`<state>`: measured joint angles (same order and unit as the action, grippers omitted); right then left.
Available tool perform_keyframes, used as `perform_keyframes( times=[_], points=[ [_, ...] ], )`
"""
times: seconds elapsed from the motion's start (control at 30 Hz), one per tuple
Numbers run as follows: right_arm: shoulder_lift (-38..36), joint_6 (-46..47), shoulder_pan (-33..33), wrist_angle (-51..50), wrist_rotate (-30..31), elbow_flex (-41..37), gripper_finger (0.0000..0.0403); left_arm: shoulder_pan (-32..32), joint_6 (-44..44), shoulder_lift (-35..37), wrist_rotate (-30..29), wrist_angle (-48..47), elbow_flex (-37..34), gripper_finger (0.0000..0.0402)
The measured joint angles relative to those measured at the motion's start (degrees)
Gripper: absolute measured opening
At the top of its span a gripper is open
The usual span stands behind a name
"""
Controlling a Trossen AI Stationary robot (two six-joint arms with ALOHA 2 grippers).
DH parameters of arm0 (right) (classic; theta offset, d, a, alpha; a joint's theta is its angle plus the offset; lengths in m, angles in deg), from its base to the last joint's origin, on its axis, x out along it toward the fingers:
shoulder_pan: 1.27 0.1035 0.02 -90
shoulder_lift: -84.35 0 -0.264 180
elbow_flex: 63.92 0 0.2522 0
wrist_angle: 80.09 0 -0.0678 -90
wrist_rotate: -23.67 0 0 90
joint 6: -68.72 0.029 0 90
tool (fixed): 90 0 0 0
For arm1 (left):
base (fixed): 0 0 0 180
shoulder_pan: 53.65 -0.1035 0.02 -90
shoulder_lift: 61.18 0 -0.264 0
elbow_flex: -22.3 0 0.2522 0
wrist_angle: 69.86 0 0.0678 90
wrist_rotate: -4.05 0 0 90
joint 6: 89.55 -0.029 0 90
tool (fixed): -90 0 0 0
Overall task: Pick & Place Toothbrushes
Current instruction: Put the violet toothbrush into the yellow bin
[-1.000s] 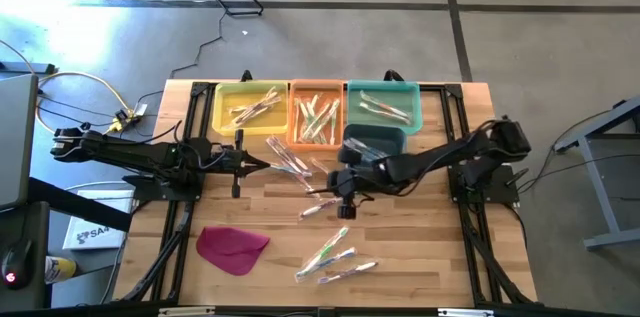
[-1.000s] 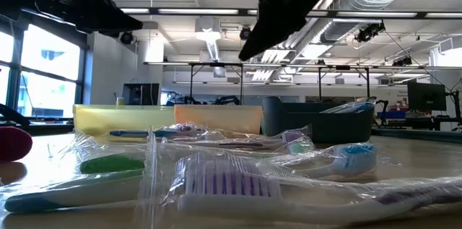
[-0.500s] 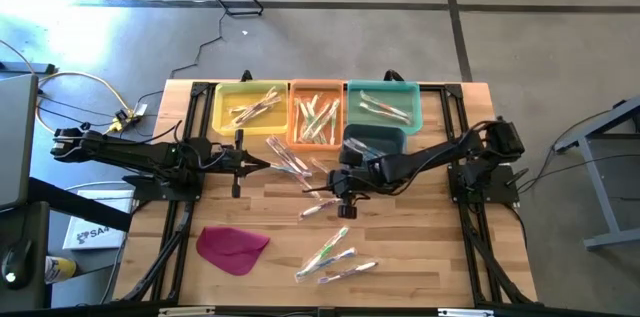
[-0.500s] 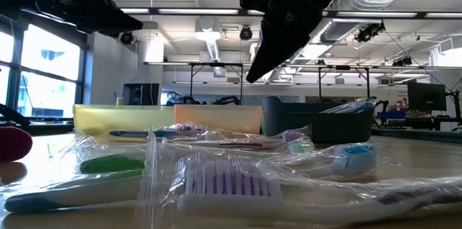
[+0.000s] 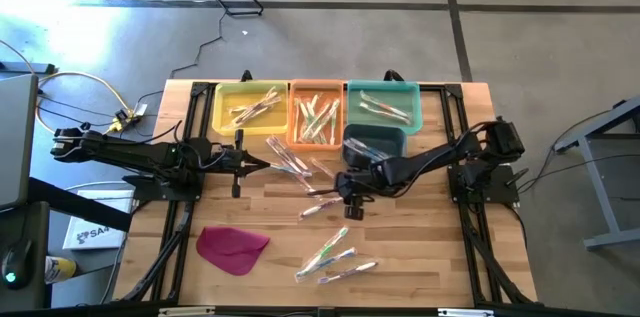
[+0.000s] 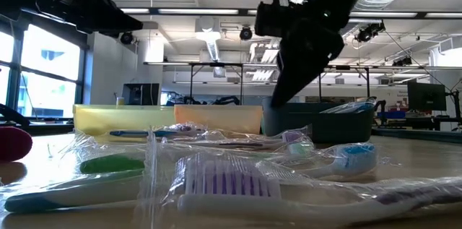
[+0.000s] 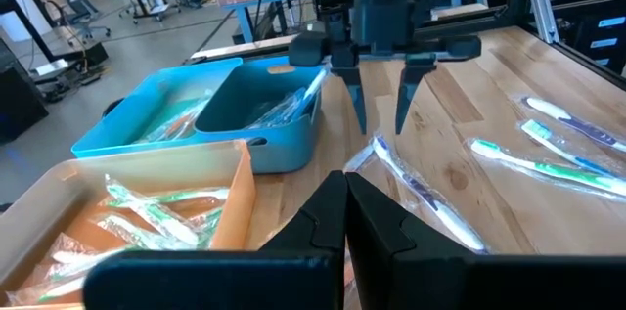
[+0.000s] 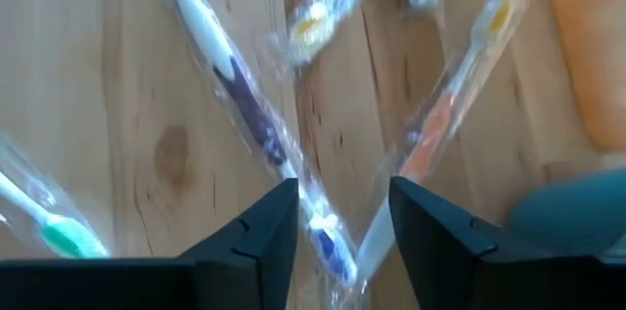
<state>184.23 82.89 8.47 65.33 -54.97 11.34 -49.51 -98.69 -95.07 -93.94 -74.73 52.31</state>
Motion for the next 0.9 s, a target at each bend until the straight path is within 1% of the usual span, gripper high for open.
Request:
perform_keyframes(
  times=[0.3,0.53,0.63,0.8,0.9],
  points=[
    [0.0,1.1,0.0,1.8,-0.6,-1.7,0.0149,0.0,0.0,0.0,0.0,0.0,0.0,0.0000],
    [5.3,0.0,1.0,5.5,-1.1,-1.7,0.0151,0.0,0.0,0.0,0.0,0.0,0.0,0.0000],
    [7.5,-0.3,1.8,5.9,-0.1,-1.7,0.0151,0.0,0.0,0.0,0.0,0.0,0.0,0.0000],
    [8.7,-0.1,2.3,6.7,0.7,-1.6,0.0149,0.0,0.0,0.0,0.0,0.0,0.0,0.0000],
    [8.8,0.9,2.3,6.7,0.4,-1.6,0.0141,0.0,0.0,0.0,0.0,0.0,0.0,0.0000]
  ],
)
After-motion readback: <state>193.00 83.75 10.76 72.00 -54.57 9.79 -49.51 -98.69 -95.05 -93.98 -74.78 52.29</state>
